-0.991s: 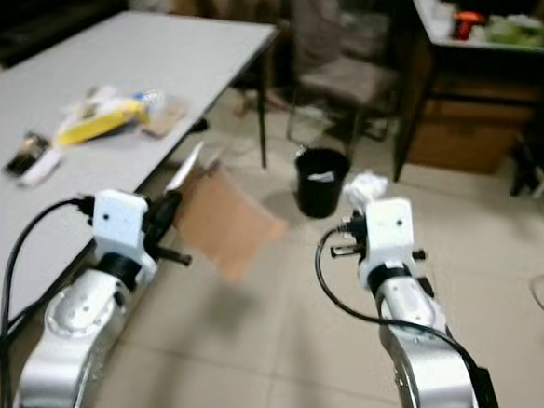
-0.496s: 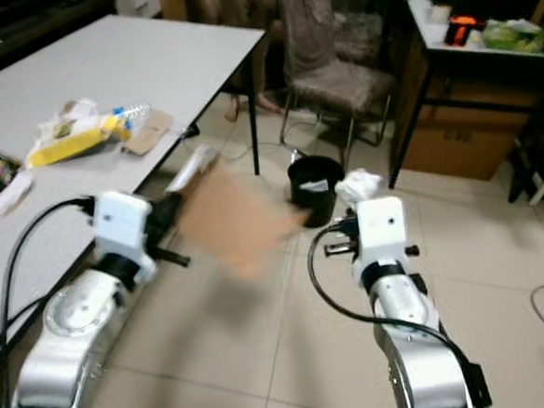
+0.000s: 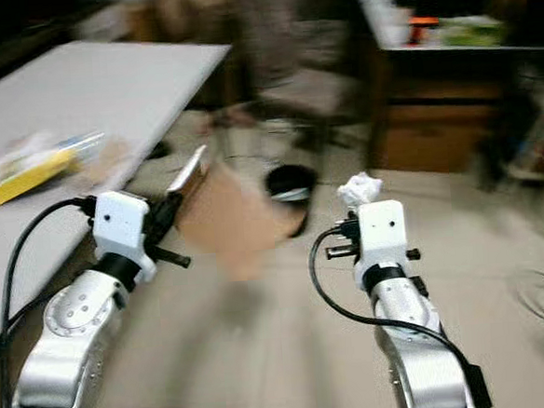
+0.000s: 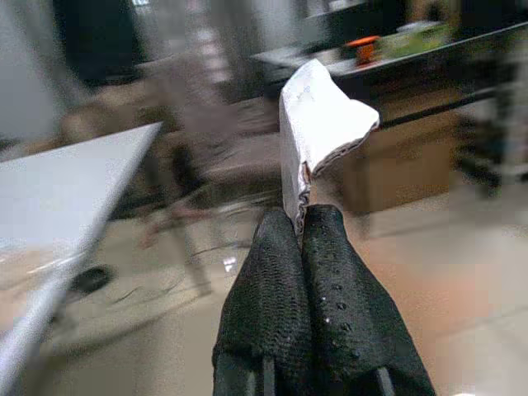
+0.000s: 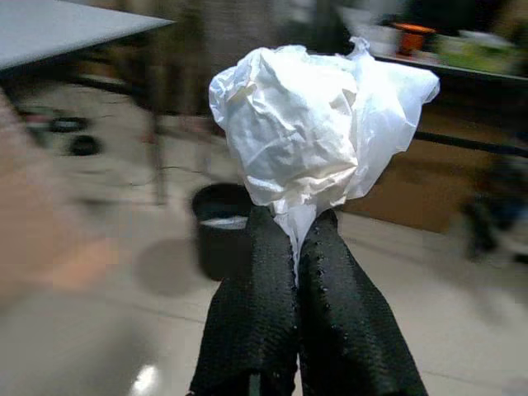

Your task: Picking trash to rubbish bin

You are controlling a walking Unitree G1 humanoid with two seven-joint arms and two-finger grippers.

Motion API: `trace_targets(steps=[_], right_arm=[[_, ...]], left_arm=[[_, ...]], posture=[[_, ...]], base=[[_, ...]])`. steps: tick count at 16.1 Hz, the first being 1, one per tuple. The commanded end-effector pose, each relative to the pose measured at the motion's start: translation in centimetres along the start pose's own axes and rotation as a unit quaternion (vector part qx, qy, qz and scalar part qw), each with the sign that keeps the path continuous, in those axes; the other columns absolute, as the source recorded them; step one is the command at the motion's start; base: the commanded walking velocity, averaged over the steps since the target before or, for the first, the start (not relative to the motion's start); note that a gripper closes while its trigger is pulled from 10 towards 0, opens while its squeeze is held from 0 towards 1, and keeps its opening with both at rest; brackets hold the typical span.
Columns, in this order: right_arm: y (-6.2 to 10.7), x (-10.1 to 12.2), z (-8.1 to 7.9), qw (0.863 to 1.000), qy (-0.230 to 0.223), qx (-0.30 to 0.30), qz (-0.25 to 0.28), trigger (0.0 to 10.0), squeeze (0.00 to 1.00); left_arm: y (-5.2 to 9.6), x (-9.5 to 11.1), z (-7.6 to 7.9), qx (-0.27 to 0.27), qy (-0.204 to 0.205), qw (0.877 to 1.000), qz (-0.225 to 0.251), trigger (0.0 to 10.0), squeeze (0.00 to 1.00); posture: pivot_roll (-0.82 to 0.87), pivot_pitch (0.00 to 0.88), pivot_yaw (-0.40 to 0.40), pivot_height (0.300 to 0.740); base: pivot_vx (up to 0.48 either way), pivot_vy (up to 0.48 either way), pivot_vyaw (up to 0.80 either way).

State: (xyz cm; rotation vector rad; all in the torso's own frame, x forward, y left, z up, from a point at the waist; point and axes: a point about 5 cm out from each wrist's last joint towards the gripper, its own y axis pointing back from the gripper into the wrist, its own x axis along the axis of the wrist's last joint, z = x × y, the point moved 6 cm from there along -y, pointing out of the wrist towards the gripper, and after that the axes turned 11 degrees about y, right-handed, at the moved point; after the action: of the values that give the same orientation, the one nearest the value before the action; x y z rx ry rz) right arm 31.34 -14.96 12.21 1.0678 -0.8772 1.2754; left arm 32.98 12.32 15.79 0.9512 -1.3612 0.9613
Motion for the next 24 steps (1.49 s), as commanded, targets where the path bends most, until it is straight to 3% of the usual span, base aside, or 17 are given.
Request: trace_targets(steps=[1,24], right_arm=[[-0.13,0.02,0.37,1.0,0.001,-0.007,0.001,10.0,0.0],[-0.75,-0.64,-0.1,1.0,0.011,-0.013,0.006,10.0,0.0]], left_arm=[[-0.2,-0.19,0.25,-0.005,-0.006,1.0,-0.004,10.0,0.0],[-0.77,-1.04,-0.23,0.003,-0.021,1.0,-0.009,10.0,0.0]], posture=[[-0.09,0.0,-0.001,0.74],[-0.09,0.0,0.016,0.74]], base=[[0.345,0.0,0.0],[0.37,0.0,0.0]])
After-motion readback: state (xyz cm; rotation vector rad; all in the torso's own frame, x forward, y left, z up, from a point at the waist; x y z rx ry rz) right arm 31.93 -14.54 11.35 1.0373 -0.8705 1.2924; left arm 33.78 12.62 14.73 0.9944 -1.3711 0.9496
